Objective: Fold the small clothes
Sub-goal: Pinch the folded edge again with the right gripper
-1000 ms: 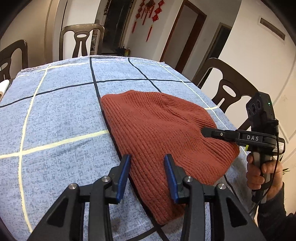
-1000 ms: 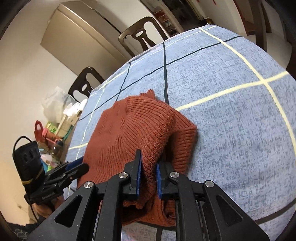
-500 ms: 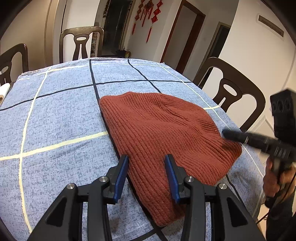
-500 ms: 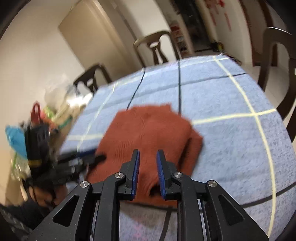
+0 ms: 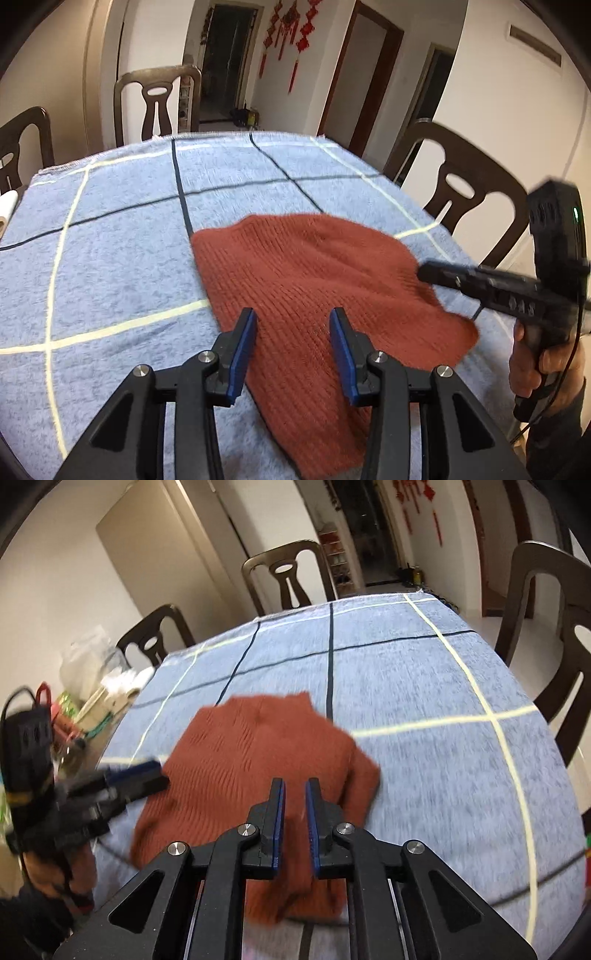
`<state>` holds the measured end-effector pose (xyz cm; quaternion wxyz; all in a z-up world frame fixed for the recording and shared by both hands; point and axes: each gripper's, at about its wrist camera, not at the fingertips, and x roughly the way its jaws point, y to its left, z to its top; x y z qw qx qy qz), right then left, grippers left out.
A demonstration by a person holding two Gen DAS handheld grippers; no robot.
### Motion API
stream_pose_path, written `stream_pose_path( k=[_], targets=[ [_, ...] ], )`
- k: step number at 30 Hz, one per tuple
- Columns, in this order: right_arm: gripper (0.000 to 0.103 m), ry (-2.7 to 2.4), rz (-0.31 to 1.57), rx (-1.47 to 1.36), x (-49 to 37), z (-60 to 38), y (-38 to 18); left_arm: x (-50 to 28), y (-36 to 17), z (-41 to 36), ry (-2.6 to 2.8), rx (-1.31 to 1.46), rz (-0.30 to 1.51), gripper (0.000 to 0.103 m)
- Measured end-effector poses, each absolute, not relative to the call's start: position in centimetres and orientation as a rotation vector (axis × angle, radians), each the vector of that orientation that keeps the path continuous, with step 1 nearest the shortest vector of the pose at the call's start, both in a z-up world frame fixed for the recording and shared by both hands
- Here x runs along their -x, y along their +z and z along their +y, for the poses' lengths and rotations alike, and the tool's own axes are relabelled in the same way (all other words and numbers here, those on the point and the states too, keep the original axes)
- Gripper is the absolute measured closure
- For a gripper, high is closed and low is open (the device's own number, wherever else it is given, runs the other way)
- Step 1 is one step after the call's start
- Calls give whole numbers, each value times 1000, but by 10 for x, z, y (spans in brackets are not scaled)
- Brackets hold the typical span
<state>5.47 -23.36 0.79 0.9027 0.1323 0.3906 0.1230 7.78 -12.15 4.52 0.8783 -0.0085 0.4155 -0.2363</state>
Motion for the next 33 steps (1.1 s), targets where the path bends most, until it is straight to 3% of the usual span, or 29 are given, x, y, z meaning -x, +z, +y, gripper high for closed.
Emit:
stream_pose_path(
  k=[4,24,33],
  targets=[
    [92,248,846,-304,-76,-240,-16,-76,39,-128,-479,-28,854,60],
    [89,256,786,-162,-21,-225,15,-44,57,-112,-444,-43,819,60],
    [89,263,838,-114,-11,-221,-4,-33,43,-108,-452,-38,856,58]
  ],
)
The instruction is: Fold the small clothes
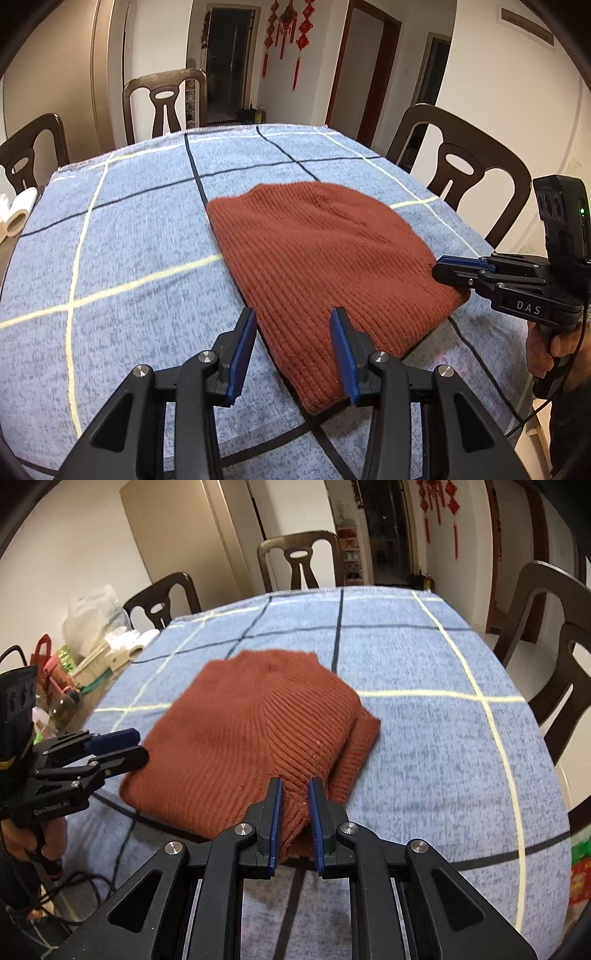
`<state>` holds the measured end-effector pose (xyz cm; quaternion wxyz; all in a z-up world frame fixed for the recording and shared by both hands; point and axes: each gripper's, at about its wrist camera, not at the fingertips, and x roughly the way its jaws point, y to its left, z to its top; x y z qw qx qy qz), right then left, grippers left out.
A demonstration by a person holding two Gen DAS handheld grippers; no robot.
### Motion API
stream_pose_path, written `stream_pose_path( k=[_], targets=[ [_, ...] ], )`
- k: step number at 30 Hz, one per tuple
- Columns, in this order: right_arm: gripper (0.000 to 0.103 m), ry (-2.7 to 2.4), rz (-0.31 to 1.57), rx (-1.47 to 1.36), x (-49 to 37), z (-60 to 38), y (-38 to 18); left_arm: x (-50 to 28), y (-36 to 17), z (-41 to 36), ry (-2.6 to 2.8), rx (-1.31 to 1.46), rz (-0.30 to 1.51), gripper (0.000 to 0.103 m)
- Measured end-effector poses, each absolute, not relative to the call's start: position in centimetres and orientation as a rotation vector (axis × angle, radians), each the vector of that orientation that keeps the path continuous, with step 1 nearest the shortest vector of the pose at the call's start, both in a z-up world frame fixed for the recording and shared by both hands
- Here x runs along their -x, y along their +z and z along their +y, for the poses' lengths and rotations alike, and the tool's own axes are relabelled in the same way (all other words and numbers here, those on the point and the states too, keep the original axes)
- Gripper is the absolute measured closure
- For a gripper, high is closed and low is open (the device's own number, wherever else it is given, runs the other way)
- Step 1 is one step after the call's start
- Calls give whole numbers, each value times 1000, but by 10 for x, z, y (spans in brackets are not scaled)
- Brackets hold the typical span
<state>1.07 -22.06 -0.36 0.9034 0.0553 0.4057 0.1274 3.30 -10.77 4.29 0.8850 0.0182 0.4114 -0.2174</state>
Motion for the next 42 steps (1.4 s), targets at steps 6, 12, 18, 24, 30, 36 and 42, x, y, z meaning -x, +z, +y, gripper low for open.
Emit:
stream_pose_path(
  k=[6,12,18,24,30,36,42],
  targets=[
    [88,254,840,-108,-11,-222,-6,-35,39,-111,-448,-36,863,58],
    [87,252,844,-110,-12,-221,-6,-35,38,-111,-448,-27,866,58],
    [84,246,838,-119,-14,-224,5,-37,49,-105,-456,-14,854,58],
    [84,222,791,-161,-28,-230,14,-59,51,-98,-426,39,855,58],
    [82,202,853,-194,-48,-234,-11,-76,31,-99,-437,104,930,58],
    [54,219,856,-288,-47,-252,-8,-76,33,-97,-443,127,940,54],
    [46,264,899,-425,-59,-267,-24,-85,21,-92,-445,215,976,44]
  ],
)
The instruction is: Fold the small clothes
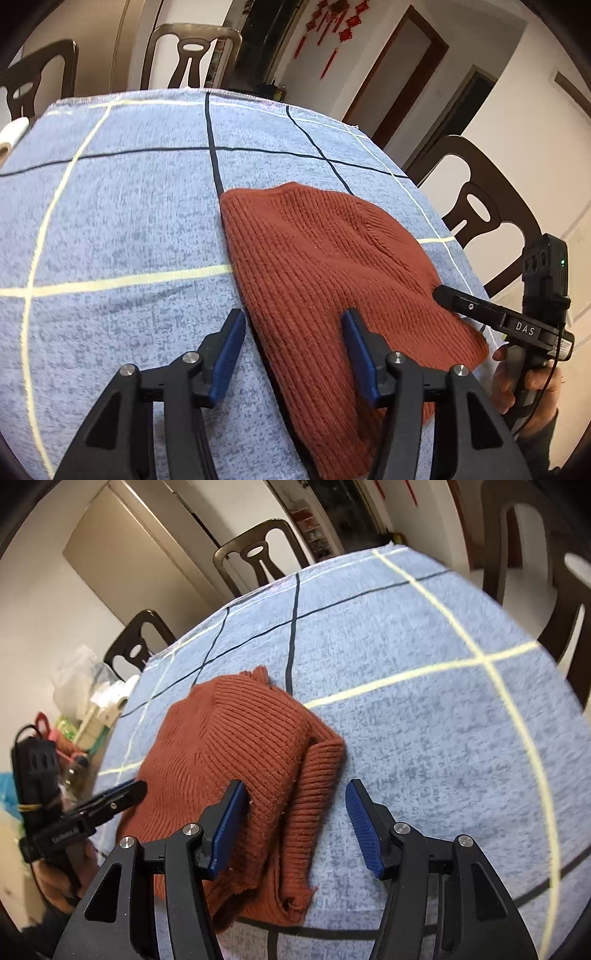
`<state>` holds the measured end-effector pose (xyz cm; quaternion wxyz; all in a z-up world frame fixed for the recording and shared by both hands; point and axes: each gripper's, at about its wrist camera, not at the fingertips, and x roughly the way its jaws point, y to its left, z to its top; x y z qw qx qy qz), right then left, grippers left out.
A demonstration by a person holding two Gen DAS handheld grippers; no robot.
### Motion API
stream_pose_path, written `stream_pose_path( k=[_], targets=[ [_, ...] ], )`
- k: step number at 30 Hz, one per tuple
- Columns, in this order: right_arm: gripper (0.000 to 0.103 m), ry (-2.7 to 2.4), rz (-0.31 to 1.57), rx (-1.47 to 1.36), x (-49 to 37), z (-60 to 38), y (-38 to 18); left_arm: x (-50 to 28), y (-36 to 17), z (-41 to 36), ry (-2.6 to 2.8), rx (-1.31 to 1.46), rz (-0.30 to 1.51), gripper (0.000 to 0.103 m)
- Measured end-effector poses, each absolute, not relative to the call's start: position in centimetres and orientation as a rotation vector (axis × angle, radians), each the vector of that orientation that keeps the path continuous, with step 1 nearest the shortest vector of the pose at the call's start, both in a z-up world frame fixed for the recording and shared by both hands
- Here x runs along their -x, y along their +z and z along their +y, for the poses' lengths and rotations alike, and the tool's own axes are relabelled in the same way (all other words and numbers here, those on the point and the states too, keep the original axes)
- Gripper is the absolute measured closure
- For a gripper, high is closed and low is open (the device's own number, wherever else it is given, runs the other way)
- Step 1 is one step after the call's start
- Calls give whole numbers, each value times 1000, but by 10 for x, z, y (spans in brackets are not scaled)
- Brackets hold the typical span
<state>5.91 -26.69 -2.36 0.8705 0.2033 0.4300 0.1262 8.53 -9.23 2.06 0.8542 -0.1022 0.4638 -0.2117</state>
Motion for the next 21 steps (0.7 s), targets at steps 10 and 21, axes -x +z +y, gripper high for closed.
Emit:
stream_pose_path(
  k=[10,21],
  targets=[
    [46,325,893,-405,-64,-256,-25,-81,19,-118,-413,109,948,43],
    [68,345,882,-424,-65,-256,-26,-81,19,-125,-389,65,930,43]
  ],
)
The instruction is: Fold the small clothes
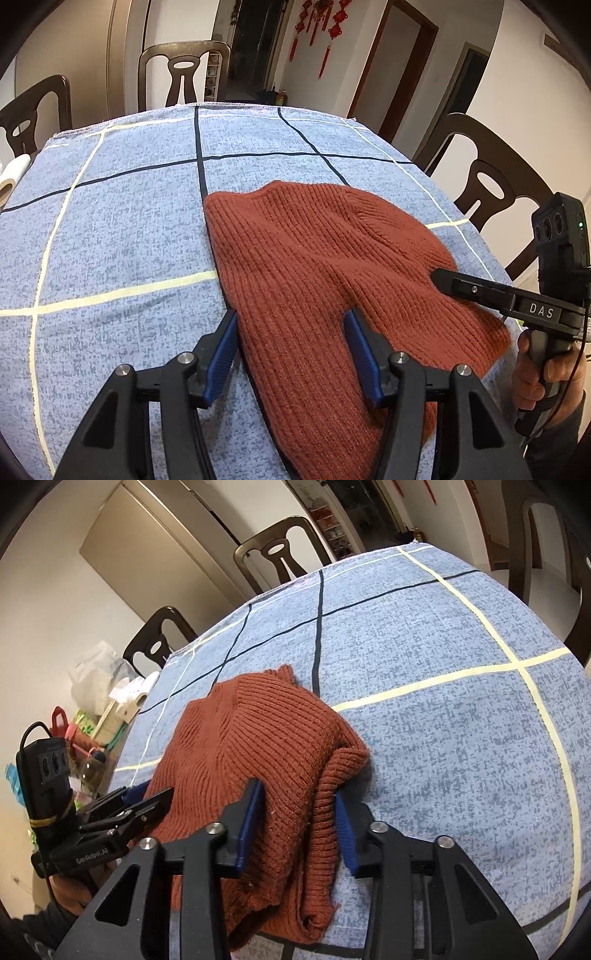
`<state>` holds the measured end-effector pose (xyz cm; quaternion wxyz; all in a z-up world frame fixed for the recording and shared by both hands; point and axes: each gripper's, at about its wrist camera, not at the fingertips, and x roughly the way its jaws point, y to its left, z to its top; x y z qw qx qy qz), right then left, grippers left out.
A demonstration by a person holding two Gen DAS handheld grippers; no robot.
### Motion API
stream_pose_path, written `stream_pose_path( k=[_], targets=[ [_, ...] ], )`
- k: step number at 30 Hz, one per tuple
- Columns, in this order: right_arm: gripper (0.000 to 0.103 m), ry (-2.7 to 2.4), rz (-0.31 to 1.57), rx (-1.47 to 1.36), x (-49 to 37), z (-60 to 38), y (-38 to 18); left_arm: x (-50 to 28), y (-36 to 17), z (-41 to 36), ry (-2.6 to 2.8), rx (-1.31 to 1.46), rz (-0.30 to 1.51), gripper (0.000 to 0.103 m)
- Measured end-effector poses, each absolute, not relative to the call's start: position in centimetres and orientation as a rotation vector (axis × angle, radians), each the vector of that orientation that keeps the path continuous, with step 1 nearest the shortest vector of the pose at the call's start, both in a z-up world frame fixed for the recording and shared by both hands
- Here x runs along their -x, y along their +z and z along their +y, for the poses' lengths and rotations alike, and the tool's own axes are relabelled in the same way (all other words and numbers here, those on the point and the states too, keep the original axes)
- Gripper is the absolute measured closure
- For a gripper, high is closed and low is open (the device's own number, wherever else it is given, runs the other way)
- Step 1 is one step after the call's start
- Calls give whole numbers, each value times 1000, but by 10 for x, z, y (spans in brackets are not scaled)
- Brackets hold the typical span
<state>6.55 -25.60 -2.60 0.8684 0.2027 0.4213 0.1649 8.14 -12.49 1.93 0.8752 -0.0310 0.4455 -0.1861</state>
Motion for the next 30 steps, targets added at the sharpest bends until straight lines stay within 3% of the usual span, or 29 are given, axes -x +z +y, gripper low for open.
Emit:
stream_pose_path(
  k=[5,8,10,13,30],
  targets=[
    [77,338,873,-408,-65,-251,-22,-81,20,-125,-379,55,928,43],
    [81,332,862,-401,-62,-250,-18,-80,23,-126,-376,47,920,53],
    [84,331,854,-385,-60,-248,-14,-78,27,-127,-377,37,909,64],
    [87,332,829,-356,-55,-244,-3,-76,37,-123,-395,47,896,72],
    [87,468,773,-314,-62,-177,28,-63,70,-57,-387,81,806,74]
  ],
)
